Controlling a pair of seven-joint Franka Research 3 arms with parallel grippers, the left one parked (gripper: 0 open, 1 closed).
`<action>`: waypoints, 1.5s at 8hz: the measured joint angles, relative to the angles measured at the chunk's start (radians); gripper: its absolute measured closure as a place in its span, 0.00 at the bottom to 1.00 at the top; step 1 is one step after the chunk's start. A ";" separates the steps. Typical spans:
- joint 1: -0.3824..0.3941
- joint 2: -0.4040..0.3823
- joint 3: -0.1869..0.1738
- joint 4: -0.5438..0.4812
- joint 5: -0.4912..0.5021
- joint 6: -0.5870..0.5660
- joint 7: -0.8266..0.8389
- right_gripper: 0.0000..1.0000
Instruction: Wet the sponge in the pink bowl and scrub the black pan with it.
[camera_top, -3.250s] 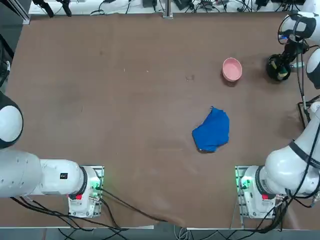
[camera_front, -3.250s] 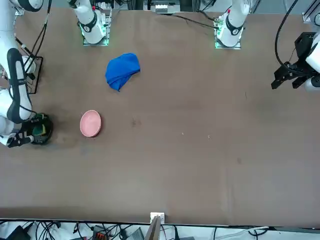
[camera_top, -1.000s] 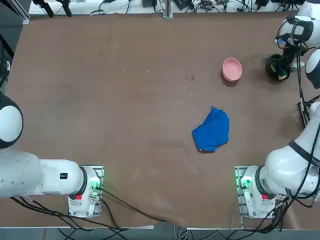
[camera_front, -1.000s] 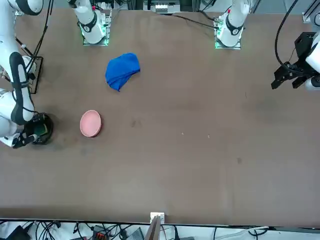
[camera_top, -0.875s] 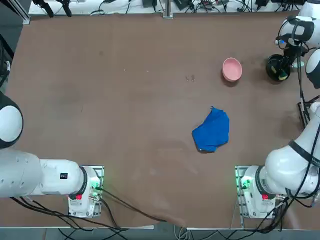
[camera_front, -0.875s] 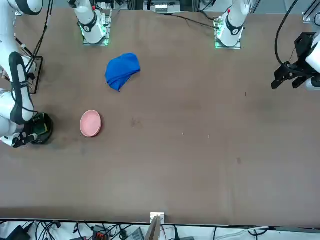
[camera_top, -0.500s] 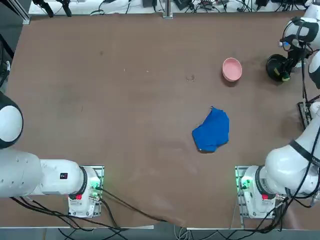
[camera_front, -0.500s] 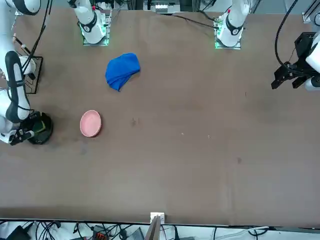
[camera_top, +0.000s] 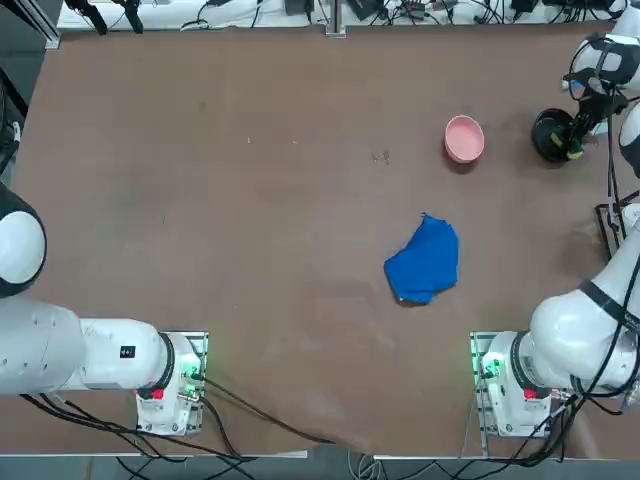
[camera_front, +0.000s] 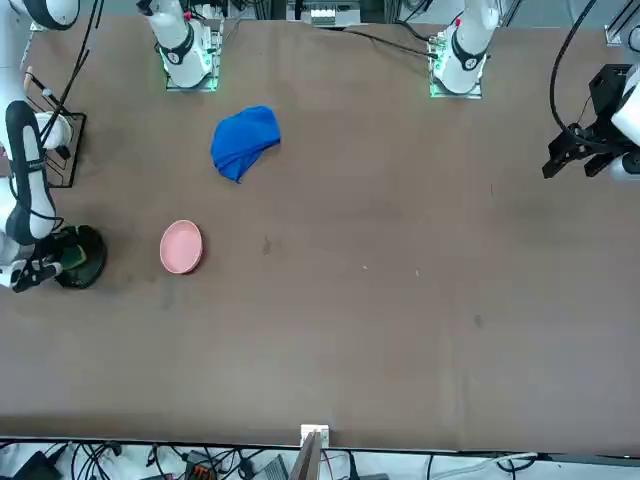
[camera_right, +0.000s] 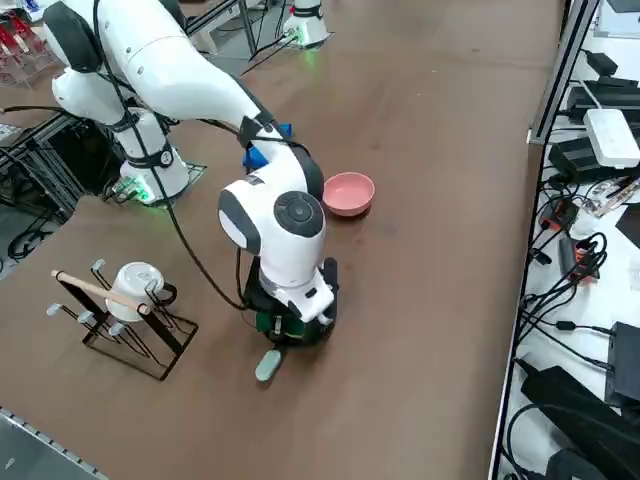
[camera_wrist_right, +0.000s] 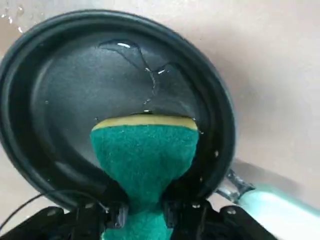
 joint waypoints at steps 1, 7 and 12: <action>0.004 0.000 0.001 0.001 -0.001 0.013 0.000 0.62; 0.077 0.003 0.005 0.011 -0.001 -0.023 0.003 0.62; 0.086 0.004 -0.005 0.013 -0.001 -0.131 -0.022 0.62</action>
